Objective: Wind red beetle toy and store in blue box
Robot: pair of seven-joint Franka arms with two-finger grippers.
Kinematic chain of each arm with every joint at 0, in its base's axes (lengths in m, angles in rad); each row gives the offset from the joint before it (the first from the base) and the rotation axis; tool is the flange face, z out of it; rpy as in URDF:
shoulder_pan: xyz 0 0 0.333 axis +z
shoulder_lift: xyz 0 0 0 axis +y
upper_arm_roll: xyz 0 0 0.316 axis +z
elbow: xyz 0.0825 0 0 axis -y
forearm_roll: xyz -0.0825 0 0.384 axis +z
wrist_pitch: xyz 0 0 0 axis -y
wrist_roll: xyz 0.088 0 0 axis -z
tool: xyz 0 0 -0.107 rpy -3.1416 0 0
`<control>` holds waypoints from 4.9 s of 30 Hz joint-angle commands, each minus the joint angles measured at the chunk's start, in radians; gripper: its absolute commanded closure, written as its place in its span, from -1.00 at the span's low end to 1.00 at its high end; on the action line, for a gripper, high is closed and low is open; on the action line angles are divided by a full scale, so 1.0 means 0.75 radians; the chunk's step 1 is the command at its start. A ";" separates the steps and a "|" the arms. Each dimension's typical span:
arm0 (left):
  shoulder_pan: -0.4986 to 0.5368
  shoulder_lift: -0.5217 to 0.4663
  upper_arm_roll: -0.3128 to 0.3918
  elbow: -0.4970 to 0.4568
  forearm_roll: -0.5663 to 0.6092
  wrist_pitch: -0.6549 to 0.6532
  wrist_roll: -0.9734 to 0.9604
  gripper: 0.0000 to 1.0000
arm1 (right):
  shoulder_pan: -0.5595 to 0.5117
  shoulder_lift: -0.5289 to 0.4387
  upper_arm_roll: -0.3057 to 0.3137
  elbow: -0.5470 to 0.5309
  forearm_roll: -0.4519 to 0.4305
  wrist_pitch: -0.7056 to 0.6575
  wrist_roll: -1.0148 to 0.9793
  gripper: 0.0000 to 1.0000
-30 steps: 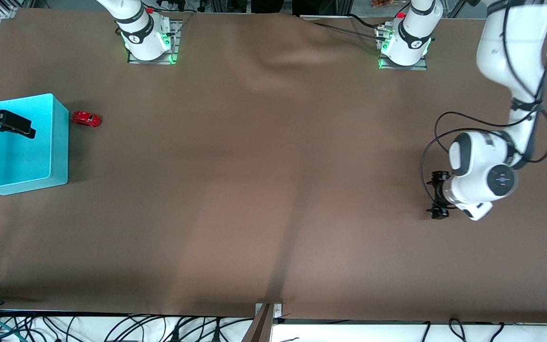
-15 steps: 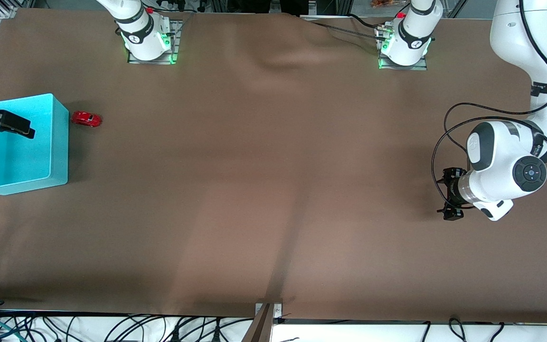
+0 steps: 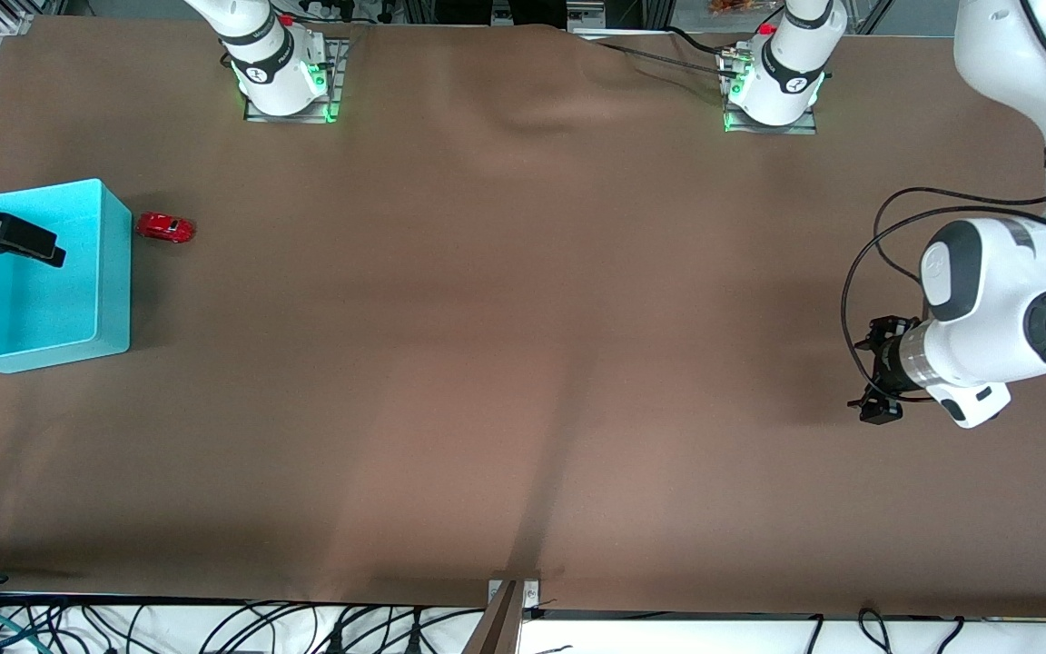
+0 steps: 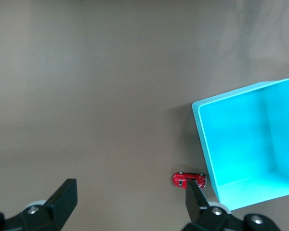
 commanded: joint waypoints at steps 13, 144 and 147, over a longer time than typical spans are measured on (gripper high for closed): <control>0.016 -0.196 0.003 -0.016 0.020 -0.191 0.782 -1.00 | -0.022 0.000 0.006 -0.018 0.084 0.038 0.541 -1.00; -0.150 -0.241 0.013 0.050 -0.043 -0.420 1.020 -1.00 | -0.249 -0.071 -0.168 -1.302 -0.088 0.934 1.008 -1.00; -0.152 -0.241 0.013 0.048 -0.046 -0.420 1.018 -1.00 | -0.249 -0.045 -0.168 -1.306 -0.088 0.942 1.010 -1.00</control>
